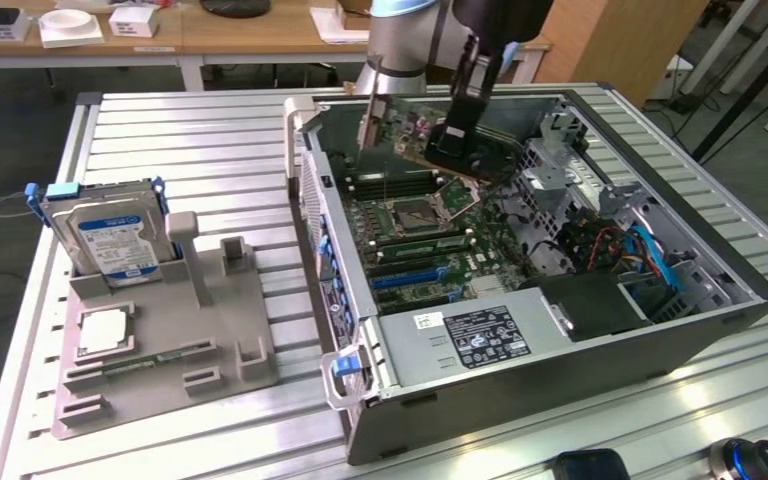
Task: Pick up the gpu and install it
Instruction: 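Insert the gpu into the slot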
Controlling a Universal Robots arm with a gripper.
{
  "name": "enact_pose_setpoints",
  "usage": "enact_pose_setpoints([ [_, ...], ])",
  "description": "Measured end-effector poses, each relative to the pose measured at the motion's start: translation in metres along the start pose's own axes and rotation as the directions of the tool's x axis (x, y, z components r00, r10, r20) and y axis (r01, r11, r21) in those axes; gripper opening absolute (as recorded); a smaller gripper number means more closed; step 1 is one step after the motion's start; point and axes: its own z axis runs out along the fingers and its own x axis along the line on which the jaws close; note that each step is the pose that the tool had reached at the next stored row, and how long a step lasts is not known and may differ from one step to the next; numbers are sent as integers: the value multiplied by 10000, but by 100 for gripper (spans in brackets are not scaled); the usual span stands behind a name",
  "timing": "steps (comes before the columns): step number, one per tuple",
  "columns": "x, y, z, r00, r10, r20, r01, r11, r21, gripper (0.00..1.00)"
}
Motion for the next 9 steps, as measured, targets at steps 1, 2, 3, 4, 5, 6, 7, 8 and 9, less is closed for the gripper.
enact_pose_setpoints([
  [1, 0, 0, 2, 9999, -157, -8, 157, 9999, -1, 28],
  [2, 0, 0, 3, 9995, -317, -17, 317, 9995, -2, 28],
  [3, 0, 0, 4, 9989, -474, -24, 474, 9989, -4, 28],
  [4, 0, 0, 6, 9980, -626, -32, 626, 9980, -5, 28],
  [5, 0, 0, 7, 9970, -776, -40, 776, 9970, -7, 28],
  [6, 0, 0, 8, 9957, -926, -48, 926, 9957, -8, 28],
  [7, 0, 0, 10, 9942, -1075, -54, 1075, 9942, -10, 28],
  [8, 0, -1, 11, 9925, -1221, -62, 1221, 9925, -13, 28],
  [9, 0, -1, 12, 9905, -1377, -71, 1377, 9905, -14, 28],
])
